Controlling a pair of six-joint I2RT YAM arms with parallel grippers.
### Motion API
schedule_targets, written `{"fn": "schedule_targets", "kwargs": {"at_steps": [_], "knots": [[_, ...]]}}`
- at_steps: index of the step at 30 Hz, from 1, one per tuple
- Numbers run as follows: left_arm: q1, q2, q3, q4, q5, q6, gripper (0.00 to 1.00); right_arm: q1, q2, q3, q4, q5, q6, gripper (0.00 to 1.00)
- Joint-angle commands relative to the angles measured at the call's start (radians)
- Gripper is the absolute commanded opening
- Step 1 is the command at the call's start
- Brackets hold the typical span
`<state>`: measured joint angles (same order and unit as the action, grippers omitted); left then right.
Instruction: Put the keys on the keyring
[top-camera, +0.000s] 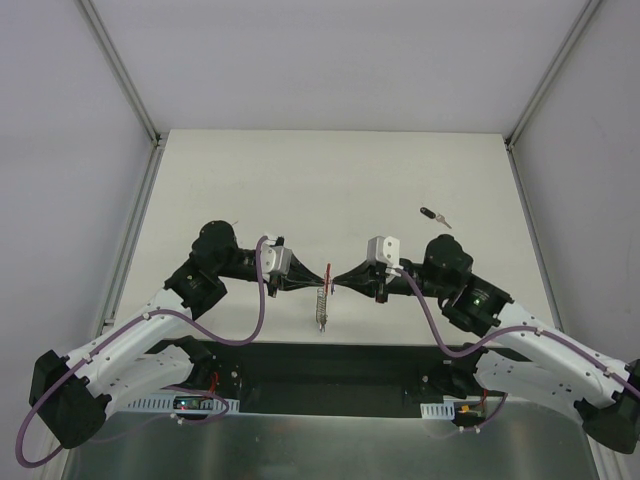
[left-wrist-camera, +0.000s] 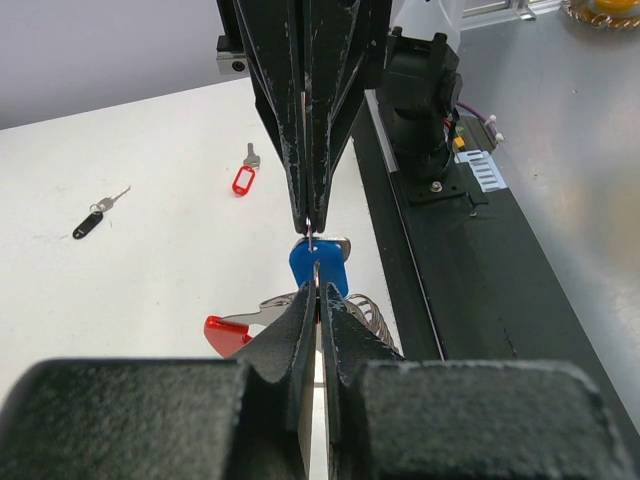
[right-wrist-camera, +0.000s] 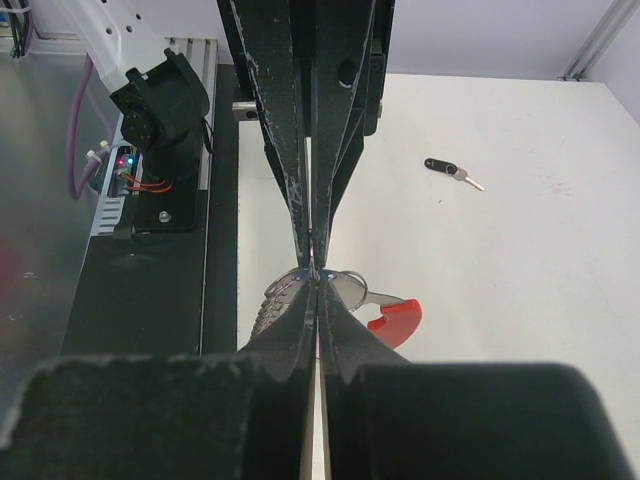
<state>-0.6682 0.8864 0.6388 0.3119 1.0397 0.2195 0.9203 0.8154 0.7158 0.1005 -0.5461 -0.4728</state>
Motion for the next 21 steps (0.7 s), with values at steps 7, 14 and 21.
{"fn": "schedule_targets", "kwargs": {"at_steps": [7, 14, 21], "knots": [[-0.004, -0.001, 0.002, 0.081, 0.039, -0.009, 0.00, -0.003, 0.024, 0.001, 0.065, -0.031, 0.002, 0.01], [-0.004, 0.005, 0.004, 0.084, 0.040, -0.011, 0.00, -0.001, 0.027, 0.002, 0.073, -0.046, 0.007, 0.01], [-0.005, 0.008, 0.002, 0.085, 0.034, -0.014, 0.00, -0.001, 0.028, 0.002, 0.079, -0.054, 0.010, 0.01]]}}
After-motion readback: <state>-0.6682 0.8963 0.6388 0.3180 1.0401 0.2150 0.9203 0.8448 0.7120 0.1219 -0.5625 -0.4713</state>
